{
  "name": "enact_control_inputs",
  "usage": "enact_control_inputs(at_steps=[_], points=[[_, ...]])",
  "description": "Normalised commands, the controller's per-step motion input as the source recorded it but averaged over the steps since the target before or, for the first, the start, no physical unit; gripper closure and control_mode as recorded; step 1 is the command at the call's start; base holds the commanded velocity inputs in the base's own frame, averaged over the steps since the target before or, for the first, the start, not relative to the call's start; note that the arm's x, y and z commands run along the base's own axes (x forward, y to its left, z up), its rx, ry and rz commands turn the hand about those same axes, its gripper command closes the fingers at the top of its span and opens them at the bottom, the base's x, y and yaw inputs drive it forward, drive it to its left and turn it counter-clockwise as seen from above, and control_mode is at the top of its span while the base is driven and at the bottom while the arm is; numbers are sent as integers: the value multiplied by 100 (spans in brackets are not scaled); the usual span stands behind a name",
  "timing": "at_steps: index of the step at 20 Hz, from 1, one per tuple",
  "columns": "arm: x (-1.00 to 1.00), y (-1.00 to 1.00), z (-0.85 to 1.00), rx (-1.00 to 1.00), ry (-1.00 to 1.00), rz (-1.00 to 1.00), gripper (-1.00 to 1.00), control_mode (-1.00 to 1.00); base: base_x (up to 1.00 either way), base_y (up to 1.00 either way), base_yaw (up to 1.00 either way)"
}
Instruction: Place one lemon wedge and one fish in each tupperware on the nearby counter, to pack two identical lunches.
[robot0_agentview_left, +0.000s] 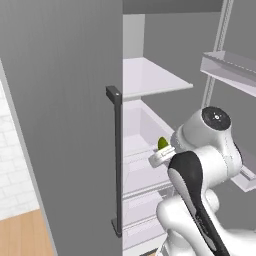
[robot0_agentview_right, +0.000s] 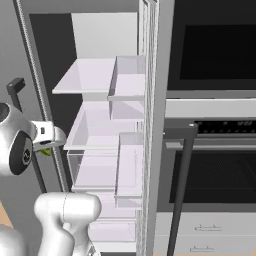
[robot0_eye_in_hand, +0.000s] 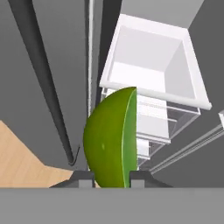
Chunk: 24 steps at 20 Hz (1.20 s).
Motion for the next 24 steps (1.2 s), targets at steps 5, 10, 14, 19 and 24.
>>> enact_control_inputs(at_steps=[5,10,14,19,24], points=[[-80,7,-4,0,23,0,100,100,-20,0,0],[0,0,0,0,0,0,100,100,-100,-30,-7],[0,0,0,0,0,0,100,100,-100,-99,-21],[0,0,0,0,0,0,100,100,-59,-100,-26],[0,0,0,0,0,0,100,100,9,-100,-31]])
